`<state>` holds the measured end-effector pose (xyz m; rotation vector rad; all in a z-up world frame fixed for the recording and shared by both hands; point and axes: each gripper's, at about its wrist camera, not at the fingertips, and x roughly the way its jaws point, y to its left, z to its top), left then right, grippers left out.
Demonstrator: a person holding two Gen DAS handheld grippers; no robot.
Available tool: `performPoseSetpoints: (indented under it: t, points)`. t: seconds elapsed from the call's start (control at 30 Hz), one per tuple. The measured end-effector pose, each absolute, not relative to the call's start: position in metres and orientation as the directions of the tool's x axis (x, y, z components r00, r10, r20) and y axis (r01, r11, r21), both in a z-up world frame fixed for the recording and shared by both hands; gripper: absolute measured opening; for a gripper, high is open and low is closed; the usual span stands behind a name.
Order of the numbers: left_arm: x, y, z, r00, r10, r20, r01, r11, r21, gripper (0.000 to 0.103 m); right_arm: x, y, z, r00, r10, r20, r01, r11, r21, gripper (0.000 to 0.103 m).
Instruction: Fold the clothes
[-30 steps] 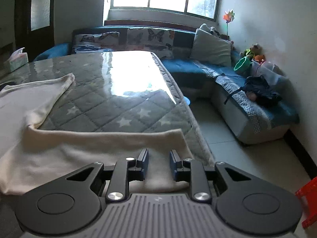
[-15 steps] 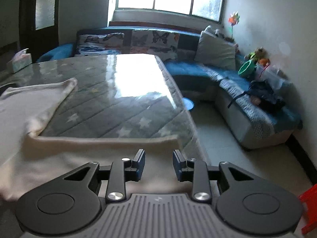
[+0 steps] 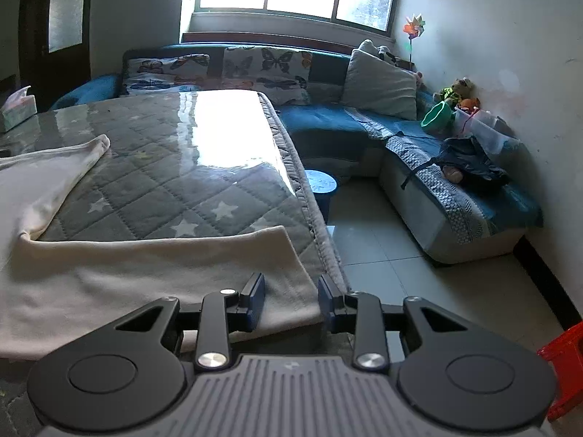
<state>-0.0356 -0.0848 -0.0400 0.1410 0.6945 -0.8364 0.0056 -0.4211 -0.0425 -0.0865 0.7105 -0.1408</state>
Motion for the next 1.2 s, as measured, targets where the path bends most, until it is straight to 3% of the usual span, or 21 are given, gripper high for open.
performPoseSetpoints:
  t: [0.13,0.4,0.6,0.8,1.2]
  points:
    - [-0.037,-0.088,-0.04,0.463,-0.634,-0.62,0.731,0.669,-0.138,0.054,-0.004,-0.409,-0.032,0.771,-0.124,-0.625,0.068,0.991,-0.112,0.033]
    - [-0.037,-0.085,-0.037,0.466,-0.635,-0.616,0.717,0.679,-0.157,0.054,-0.024,-0.337,-0.015,0.746,0.201,-0.635,-0.261,0.965,-0.001,0.042]
    - [-0.038,-0.07,-0.031,0.502,-0.627,-0.596,0.683,0.71,-0.172,0.054,-0.028,-0.293,-0.025,0.666,0.345,-0.661,-0.433,0.901,0.034,0.043]
    - [-0.039,-0.029,-0.024,0.597,-0.56,-0.575,0.571,0.8,-0.186,0.054,-0.035,-0.278,-0.037,0.644,0.32,-0.695,-0.468,0.883,-0.028,0.05]
    - [-0.011,0.085,-0.023,0.787,-0.298,-0.54,0.207,0.952,-0.224,0.052,-0.034,-0.285,-0.036,0.648,0.303,-0.699,-0.441,0.897,-0.02,0.054]
